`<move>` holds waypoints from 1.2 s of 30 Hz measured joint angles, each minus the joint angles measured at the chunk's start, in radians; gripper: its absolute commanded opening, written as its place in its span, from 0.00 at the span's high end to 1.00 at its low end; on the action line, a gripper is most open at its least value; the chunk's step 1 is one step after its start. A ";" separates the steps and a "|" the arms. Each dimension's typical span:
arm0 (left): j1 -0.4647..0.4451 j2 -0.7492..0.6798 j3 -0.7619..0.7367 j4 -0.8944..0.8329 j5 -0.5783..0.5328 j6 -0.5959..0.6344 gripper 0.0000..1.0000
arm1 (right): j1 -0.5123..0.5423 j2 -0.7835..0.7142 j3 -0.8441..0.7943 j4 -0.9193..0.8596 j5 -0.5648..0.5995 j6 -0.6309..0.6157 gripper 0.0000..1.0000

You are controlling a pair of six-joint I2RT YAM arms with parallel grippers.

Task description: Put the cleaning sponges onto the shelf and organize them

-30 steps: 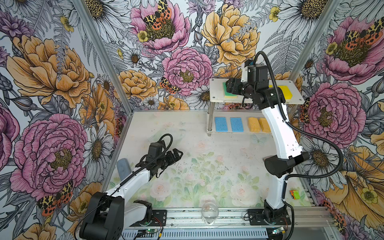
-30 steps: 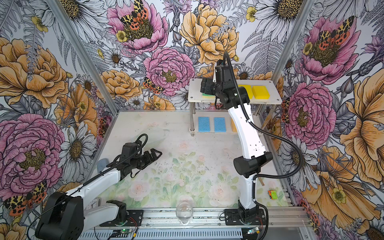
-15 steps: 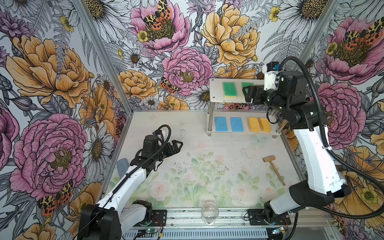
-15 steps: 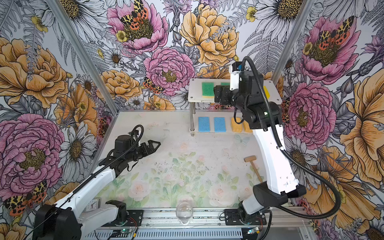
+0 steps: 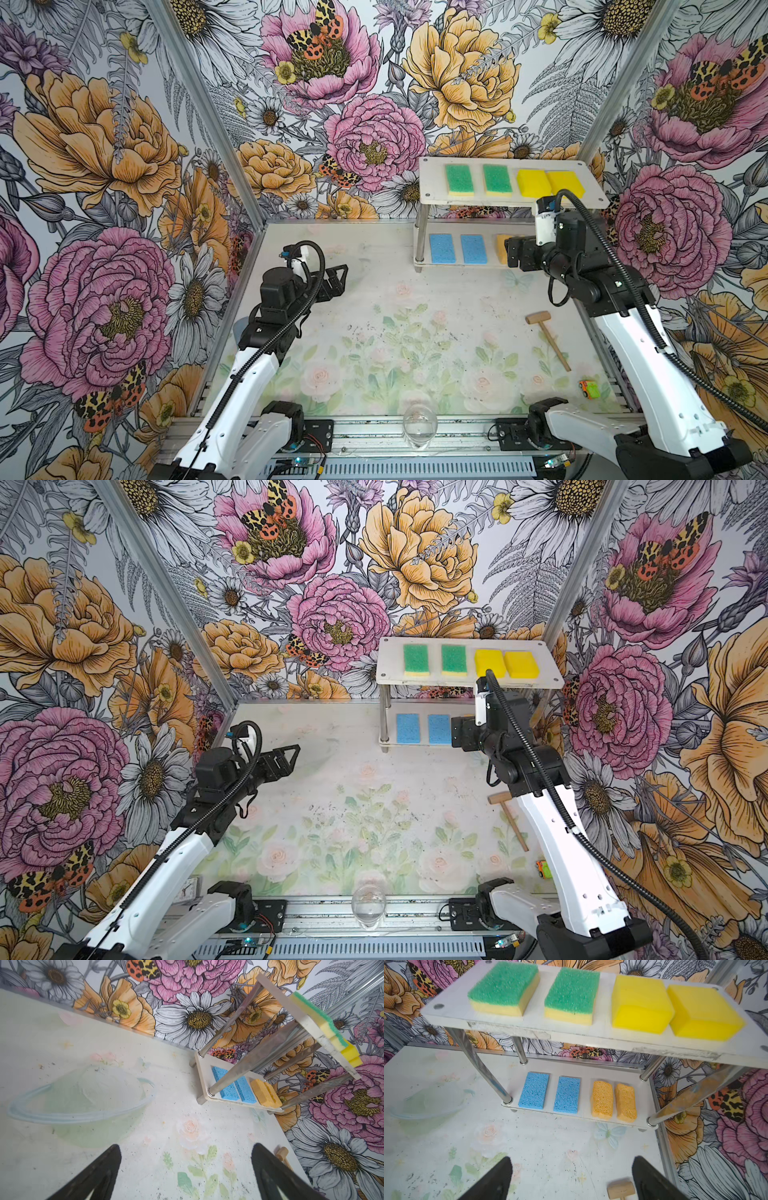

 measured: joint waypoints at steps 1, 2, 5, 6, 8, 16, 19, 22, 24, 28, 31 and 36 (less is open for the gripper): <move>0.009 -0.006 0.000 0.007 -0.009 0.012 0.01 | -0.005 -0.013 -0.043 0.022 -0.010 -0.005 0.07; 0.021 -0.014 -0.005 0.024 -0.021 0.026 0.01 | -0.012 -0.027 -0.091 0.049 -0.020 -0.011 0.07; 0.055 -0.035 -0.042 0.095 -0.040 0.063 0.01 | -0.039 -0.059 -0.196 0.132 -0.053 -0.018 0.07; 0.069 -0.040 -0.063 0.123 -0.043 0.070 0.01 | -0.053 -0.063 -0.219 0.158 -0.062 -0.018 0.07; 0.090 -0.043 -0.102 0.168 -0.050 0.080 0.01 | -0.081 -0.064 -0.244 0.201 -0.079 -0.018 0.07; 0.140 -0.031 -0.232 0.315 -0.132 0.136 0.01 | -0.196 -0.053 -0.364 0.408 -0.153 -0.012 0.07; 0.167 -0.010 -0.266 0.380 -0.157 0.159 0.01 | -0.228 -0.021 -0.394 0.480 -0.172 -0.007 0.07; 0.208 0.032 -0.289 0.431 -0.166 0.172 0.01 | -0.241 0.013 -0.430 0.560 -0.182 -0.016 0.07; 0.235 0.069 -0.299 0.468 -0.167 0.175 0.01 | -0.241 0.030 -0.476 0.629 -0.192 -0.024 0.07; 0.268 0.135 -0.312 0.526 -0.166 0.179 0.01 | -0.241 0.047 -0.617 0.790 -0.214 -0.051 0.07; 0.282 0.173 -0.319 0.554 -0.164 0.194 0.01 | -0.241 0.064 -0.738 0.919 -0.232 -0.076 0.07; 0.287 0.204 -0.325 0.602 -0.164 0.225 0.01 | -0.244 0.130 -0.858 1.089 -0.251 -0.097 0.07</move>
